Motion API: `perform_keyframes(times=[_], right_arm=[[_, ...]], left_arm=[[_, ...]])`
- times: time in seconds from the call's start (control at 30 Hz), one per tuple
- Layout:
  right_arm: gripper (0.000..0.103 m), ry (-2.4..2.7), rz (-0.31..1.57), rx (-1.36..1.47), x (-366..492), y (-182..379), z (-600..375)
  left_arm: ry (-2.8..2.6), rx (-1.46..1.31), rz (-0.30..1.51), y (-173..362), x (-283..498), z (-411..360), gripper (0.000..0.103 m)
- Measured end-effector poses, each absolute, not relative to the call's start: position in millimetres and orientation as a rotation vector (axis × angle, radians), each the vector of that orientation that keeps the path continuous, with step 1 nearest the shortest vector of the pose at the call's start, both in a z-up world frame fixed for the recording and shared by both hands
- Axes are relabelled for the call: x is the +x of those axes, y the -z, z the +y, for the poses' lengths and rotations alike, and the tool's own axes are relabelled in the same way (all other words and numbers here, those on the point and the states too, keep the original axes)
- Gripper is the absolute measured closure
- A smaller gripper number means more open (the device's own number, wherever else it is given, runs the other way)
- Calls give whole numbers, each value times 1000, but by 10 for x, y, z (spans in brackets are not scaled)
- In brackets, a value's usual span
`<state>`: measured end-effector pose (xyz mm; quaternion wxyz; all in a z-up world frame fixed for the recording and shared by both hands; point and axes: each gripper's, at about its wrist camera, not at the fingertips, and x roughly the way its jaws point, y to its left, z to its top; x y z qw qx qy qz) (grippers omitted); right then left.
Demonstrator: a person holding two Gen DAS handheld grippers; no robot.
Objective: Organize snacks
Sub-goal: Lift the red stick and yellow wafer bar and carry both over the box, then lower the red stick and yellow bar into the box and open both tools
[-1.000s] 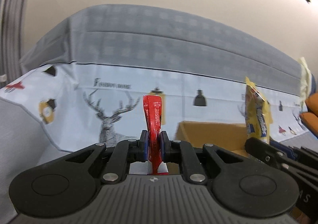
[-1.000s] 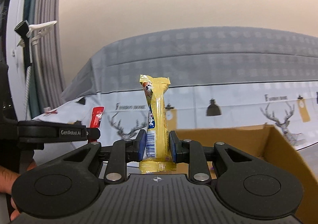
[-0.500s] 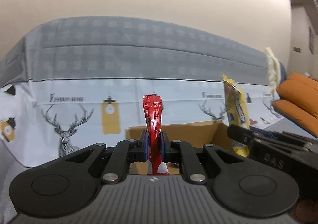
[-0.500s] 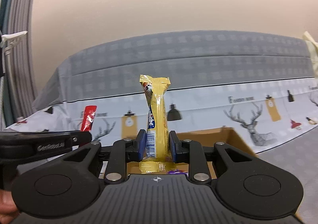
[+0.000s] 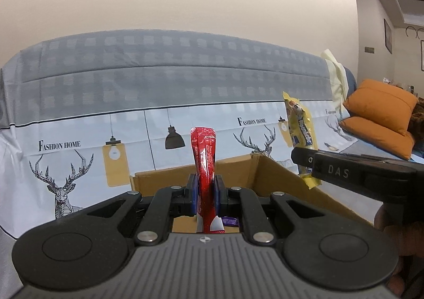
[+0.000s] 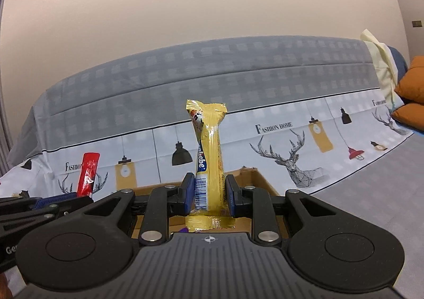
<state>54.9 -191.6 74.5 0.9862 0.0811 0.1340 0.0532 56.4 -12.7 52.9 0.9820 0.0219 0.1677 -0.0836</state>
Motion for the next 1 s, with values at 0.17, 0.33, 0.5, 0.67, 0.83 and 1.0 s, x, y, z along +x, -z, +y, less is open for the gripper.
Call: perform_keyframes(times=[0.17, 0.33, 0.5, 0.67, 0.83, 1.0], right_arm=[[76, -102, 267, 161, 551, -754, -1915], [76, -92, 259, 159, 533, -763, -1915], [76, -77, 247, 162, 486, -765, -1919], [76, -64, 229, 161, 459, -778, -1934], [68, -59, 205, 153, 448, -816, -1921], [38, -46, 199, 170, 418, -893, -1949]], left_arm=[[180, 48, 342, -520, 566, -168, 91], [193, 52, 344, -507, 568, -208, 91], [211, 49, 340, -500, 571, -228, 91], [232, 51, 330, -503, 550, -245, 90], [272, 35, 358, -488, 537, -196, 67], [264, 66, 369, -458, 452, -148, 54]])
